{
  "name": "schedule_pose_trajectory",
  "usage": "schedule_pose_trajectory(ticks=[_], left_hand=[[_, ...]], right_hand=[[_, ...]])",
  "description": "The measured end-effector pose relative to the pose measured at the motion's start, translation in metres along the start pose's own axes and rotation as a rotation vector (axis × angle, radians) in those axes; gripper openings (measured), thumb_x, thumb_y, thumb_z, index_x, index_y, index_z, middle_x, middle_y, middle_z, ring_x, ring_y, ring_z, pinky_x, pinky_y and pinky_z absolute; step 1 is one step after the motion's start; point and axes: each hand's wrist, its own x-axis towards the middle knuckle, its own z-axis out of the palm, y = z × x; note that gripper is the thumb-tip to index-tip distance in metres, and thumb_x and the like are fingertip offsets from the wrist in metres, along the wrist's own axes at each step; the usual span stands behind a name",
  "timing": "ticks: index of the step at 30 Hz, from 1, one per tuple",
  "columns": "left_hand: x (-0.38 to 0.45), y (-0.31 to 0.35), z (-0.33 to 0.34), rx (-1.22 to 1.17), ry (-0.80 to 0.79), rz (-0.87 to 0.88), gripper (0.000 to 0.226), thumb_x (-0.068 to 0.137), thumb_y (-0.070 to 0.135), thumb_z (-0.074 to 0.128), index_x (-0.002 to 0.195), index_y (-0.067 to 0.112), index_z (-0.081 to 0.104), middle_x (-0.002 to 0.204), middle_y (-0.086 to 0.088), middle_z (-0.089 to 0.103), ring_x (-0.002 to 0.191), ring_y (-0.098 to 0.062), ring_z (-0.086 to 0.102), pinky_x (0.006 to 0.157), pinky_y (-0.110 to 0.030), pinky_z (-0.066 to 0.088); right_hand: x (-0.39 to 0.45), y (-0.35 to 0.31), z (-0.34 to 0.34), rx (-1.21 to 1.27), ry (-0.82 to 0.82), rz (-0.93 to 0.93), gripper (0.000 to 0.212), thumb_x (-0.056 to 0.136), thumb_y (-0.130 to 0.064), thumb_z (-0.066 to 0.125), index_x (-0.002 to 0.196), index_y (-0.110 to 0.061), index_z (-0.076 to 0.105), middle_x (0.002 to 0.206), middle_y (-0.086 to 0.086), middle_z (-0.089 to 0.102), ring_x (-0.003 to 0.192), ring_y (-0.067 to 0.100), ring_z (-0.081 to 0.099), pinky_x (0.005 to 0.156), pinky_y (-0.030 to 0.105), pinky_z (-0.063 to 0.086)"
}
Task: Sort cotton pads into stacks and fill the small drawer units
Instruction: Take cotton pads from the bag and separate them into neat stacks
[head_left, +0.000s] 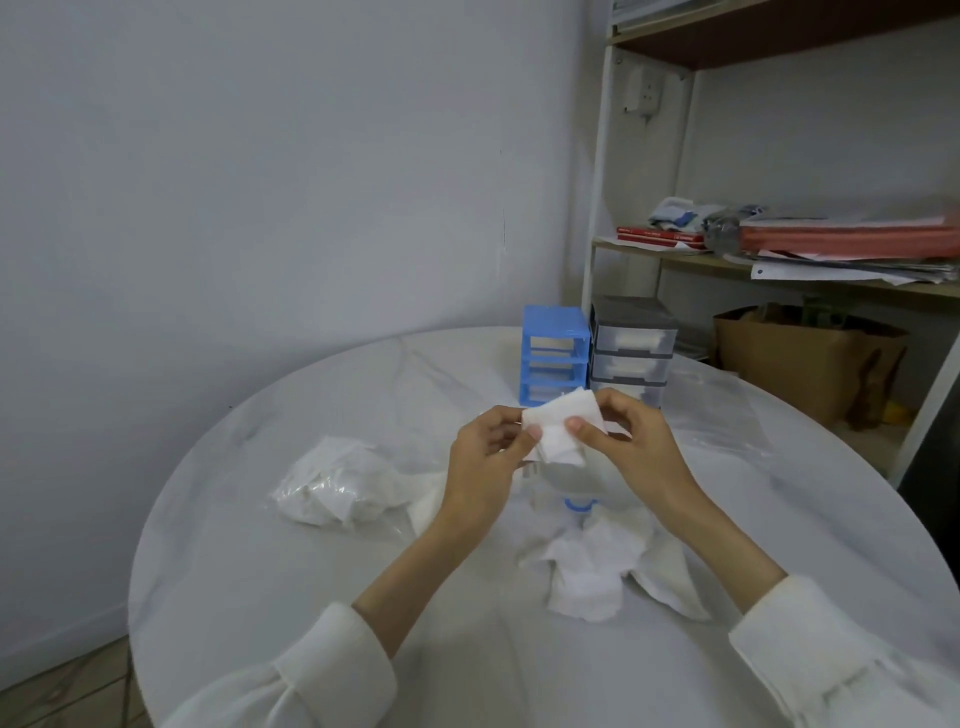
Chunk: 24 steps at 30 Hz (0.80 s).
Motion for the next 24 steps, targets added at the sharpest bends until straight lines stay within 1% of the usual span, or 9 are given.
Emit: schedule_pose_trajectory(ticks=[4, 7, 10, 12, 16, 18, 20, 22, 24], left_hand=[[0.007, -0.004, -0.004, -0.023, 0.029, 0.0, 0.011, 0.088, 0.005, 0.061, 0.087, 0.014, 0.066, 0.081, -0.005, 0.069, 0.078, -0.019, 0.066, 0.074, -0.032, 0.055], [0.013, -0.009, -0.01, -0.028, 0.071, 0.012, 0.014, 0.087, 0.001, 0.061, 0.09, 0.014, 0.067, 0.075, -0.002, 0.07, 0.074, -0.016, 0.066, 0.075, -0.03, 0.053], [0.014, -0.012, -0.015, -0.055, 0.103, 0.016, 0.017, 0.087, 0.001, 0.06, 0.095, 0.016, 0.062, 0.077, -0.007, 0.069, 0.075, -0.02, 0.064, 0.073, -0.029, 0.051], [0.013, -0.012, -0.016, -0.091, 0.119, 0.029, 0.019, 0.089, 0.001, 0.058, 0.095, 0.018, 0.054, 0.081, -0.013, 0.068, 0.077, -0.021, 0.065, 0.071, -0.026, 0.051], [0.01, -0.01, -0.017, -0.161, 0.147, 0.035, 0.022, 0.09, -0.003, 0.054, 0.095, 0.017, 0.046, 0.083, -0.013, 0.064, 0.075, -0.016, 0.067, 0.069, -0.022, 0.054], [0.007, -0.009, -0.016, -0.151, 0.151, 0.02, 0.022, 0.09, -0.002, 0.057, 0.098, 0.017, 0.047, 0.083, -0.011, 0.065, 0.071, -0.01, 0.067, 0.066, -0.02, 0.053], [0.003, -0.009, -0.014, -0.1, 0.153, 0.033, 0.022, 0.089, 0.0, 0.058, 0.099, 0.018, 0.05, 0.081, -0.008, 0.066, 0.067, -0.006, 0.066, 0.064, -0.019, 0.053], [0.002, -0.007, -0.015, -0.006, 0.164, 0.104, 0.021, 0.09, -0.002, 0.056, 0.094, 0.019, 0.053, 0.081, -0.004, 0.065, 0.066, -0.009, 0.064, 0.063, -0.023, 0.053], [0.002, -0.007, -0.016, 0.096, 0.196, 0.202, 0.029, 0.088, -0.009, 0.048, 0.082, 0.018, 0.053, 0.08, -0.002, 0.062, 0.065, -0.015, 0.058, 0.062, -0.027, 0.048]], right_hand=[[0.007, 0.0, 0.002, -0.021, 0.038, 0.016, 0.017, 0.084, -0.023, 0.067, 0.097, -0.015, 0.062, 0.099, -0.005, 0.062, 0.09, 0.006, 0.056, 0.07, 0.013, 0.046], [0.011, -0.002, 0.003, 0.009, 0.033, 0.033, 0.013, 0.085, -0.02, 0.066, 0.096, -0.018, 0.061, 0.093, -0.007, 0.062, 0.083, 0.005, 0.056, 0.067, 0.008, 0.045], [0.012, -0.002, 0.006, 0.14, 0.031, 0.079, 0.013, 0.085, -0.014, 0.065, 0.097, -0.015, 0.059, 0.094, -0.001, 0.065, 0.084, 0.008, 0.06, 0.072, 0.013, 0.048], [0.01, -0.001, 0.008, 0.249, 0.046, 0.12, 0.019, 0.085, -0.008, 0.064, 0.096, -0.017, 0.052, 0.089, -0.002, 0.066, 0.074, 0.002, 0.061, 0.065, 0.01, 0.048], [0.008, -0.003, 0.005, 0.367, 0.104, 0.109, 0.026, 0.085, 0.0, 0.061, 0.088, -0.02, 0.045, 0.092, 0.003, 0.067, 0.072, 0.012, 0.066, 0.062, 0.016, 0.053], [0.007, -0.005, 0.001, 0.405, 0.143, 0.083, 0.024, 0.085, 0.0, 0.06, 0.085, -0.02, 0.047, 0.082, -0.005, 0.068, 0.065, 0.006, 0.064, 0.062, 0.021, 0.053], [0.004, -0.006, -0.001, 0.379, 0.14, 0.047, 0.021, 0.086, -0.001, 0.06, 0.079, -0.018, 0.05, 0.067, -0.011, 0.063, 0.06, 0.001, 0.056, 0.061, 0.017, 0.048], [0.002, -0.006, -0.001, 0.342, 0.131, 0.008, 0.021, 0.085, 0.002, 0.059, 0.075, -0.017, 0.056, 0.066, -0.014, 0.06, 0.061, 0.001, 0.052, 0.063, 0.012, 0.044], [0.001, -0.006, -0.001, 0.308, 0.129, 0.003, 0.022, 0.085, 0.002, 0.059, 0.077, -0.017, 0.064, 0.07, -0.017, 0.062, 0.062, 0.001, 0.051, 0.065, 0.009, 0.043]])
